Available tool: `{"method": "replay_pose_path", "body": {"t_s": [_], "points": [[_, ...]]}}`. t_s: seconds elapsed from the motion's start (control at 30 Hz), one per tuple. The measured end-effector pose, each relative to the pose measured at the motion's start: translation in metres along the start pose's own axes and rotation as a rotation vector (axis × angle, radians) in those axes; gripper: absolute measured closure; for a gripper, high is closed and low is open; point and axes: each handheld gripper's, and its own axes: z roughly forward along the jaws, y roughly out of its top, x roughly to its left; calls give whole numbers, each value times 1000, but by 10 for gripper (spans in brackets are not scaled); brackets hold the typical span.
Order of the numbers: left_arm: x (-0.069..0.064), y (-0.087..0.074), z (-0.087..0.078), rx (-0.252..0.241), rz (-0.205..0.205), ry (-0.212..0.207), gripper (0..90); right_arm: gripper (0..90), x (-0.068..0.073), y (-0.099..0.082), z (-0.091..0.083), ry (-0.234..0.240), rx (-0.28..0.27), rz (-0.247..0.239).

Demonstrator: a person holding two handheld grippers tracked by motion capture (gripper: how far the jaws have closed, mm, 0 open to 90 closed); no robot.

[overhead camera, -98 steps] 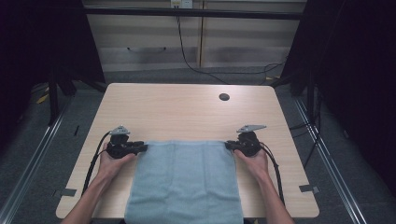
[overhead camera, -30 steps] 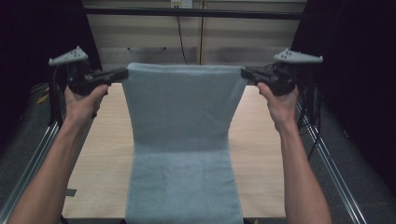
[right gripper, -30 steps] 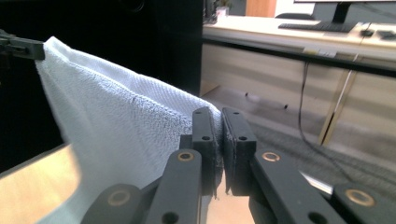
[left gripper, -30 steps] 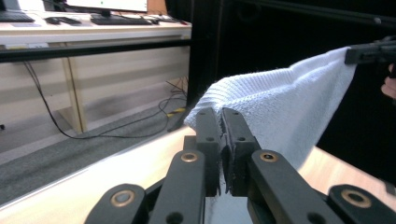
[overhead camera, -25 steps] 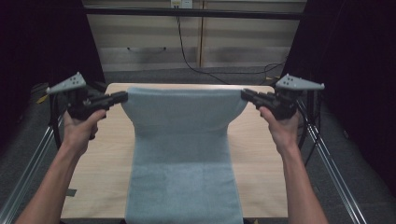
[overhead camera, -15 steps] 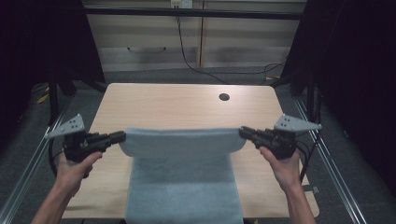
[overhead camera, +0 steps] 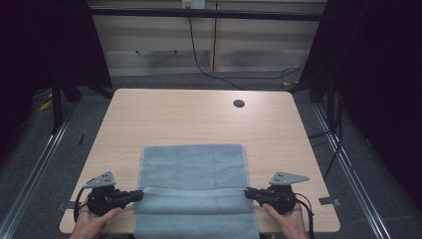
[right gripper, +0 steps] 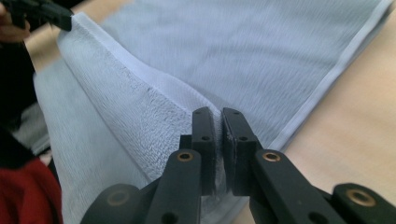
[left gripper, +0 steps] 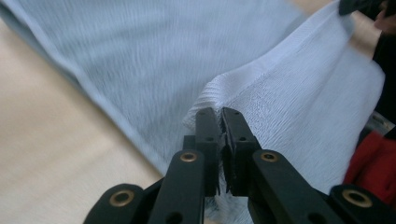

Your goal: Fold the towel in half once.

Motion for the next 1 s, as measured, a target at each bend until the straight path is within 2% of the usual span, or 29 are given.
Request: {"method": "replay_pose_path", "body": {"t_s": [0.1,0.13,0.17,0.2,0.23,0.27,0.3,0.33,0.4,0.43,0.5,0.57,0.6,0.63,0.77,0.83,0.87,1.0], "points": [[-1,-1,3,14,16,12,863,848,-2,-7,11,-10,58,14],[-1,-2,5,31,22,30,863,848,-2,-7,11,-10,58,14],[2,-3,8,49,19,34,864,849,-6,-8,15,-18,78,16],[5,-4,11,38,-1,28,864,849,-6,-8,15,-18,78,16],[8,-2,12,38,-3,25,864,850,-9,-5,18,-33,77,7],[9,1,14,41,10,35,864,850,-9,-5,18,-33,77,7],[16,7,20,34,4,50,865,851,-14,0,22,-69,71,-2],[16,7,20,34,4,50,864,851,-18,4,25,-75,73,2],[27,15,27,19,-9,63,865,851,-22,7,27,-76,78,9],[38,24,34,8,-19,83,865,851,-30,13,32,-85,74,18],[43,29,38,4,-29,87,865,851,-33,16,34,-93,69,13],[49,38,45,0,-15,123,865,851,-40,21,38,-109,65,20],[52,42,48,-4,-30,128,865,852,-48,27,43,-128,57,23],[55,46,51,-2,-29,143,865,851,-52,29,45,-130,52,24],[72,59,61,-24,-63,147,865,852,-62,39,52,-150,59,30],[80,64,66,-46,-90,160,865,852,-69,45,57,-164,54,28],[84,67,68,-47,-92,160,865,851,-74,50,61,-181,55,35],[95,80,78,-63,-124,185,865,851,-83,57,67,-201,46,43]]}}
